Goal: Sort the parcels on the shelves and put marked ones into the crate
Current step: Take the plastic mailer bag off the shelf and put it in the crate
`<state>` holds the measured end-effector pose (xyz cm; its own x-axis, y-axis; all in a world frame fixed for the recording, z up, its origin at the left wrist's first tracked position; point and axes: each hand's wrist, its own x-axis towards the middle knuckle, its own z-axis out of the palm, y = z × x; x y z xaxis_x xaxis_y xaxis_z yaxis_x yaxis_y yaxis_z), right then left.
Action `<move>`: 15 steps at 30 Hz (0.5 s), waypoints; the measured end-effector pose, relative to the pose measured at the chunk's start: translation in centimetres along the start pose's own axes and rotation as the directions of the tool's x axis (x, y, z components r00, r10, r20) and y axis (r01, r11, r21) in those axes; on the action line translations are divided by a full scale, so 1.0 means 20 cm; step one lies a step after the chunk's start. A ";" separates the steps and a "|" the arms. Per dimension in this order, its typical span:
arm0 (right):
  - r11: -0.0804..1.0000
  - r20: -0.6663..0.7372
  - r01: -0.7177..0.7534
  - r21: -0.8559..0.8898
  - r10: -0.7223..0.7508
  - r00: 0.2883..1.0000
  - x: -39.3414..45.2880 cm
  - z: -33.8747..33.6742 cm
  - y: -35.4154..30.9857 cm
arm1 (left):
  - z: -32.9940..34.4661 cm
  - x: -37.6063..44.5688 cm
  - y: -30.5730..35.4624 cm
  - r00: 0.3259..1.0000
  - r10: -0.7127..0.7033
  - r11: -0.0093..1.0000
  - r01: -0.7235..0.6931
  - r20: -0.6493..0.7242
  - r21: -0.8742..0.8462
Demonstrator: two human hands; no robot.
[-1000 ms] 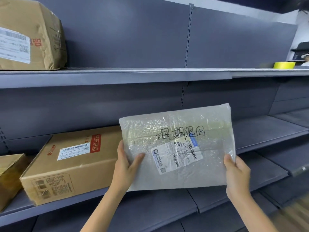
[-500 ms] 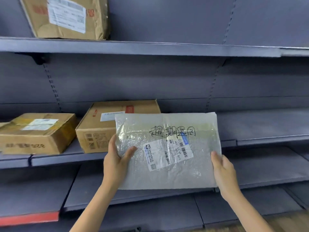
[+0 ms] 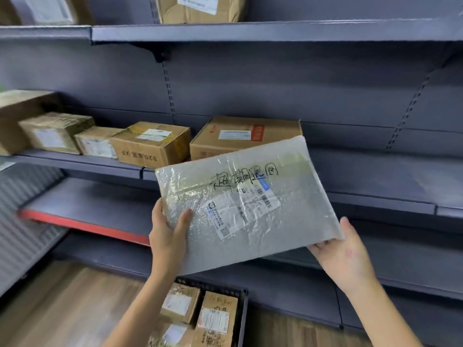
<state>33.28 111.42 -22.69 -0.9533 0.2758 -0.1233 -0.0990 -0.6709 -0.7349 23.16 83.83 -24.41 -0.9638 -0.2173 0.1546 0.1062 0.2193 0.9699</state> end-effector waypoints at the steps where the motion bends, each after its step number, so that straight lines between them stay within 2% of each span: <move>1: 0.999 0.060 -0.011 0.043 0.008 0.998 0.01 0.03 0.04 | -0.03 -0.02 -0.01 0.999 -0.017 1.000 0.017 -0.027 -0.011; 5: 0.985 0.255 -0.147 0.085 0.122 0.959 -0.01 0.26 0.26 | -0.08 -0.07 -0.07 0.996 -0.050 0.998 0.047 -0.072 -0.040; 9: 0.976 0.153 -0.211 0.058 0.200 0.968 -0.03 0.44 0.46 | -0.15 -0.06 -0.14 0.993 -0.074 0.995 0.068 -0.087 -0.068; 13: 0.989 0.044 -0.149 -0.008 0.149 0.988 0.05 0.49 0.52 | -0.27 0.09 -0.20 0.996 -0.085 0.996 0.085 0.006 -0.031; 15: 0.988 0.051 -0.132 -0.082 0.137 0.989 0.10 0.52 0.53 | -0.34 0.21 -0.24 0.997 -0.063 0.997 0.061 0.035 0.035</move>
<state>27.46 97.75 -23.81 -0.9711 0.1463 -0.1887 0.0518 -0.6425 -0.7645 20.19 75.42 -27.06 -0.9765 -0.1973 0.0869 0.0381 0.2388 0.9703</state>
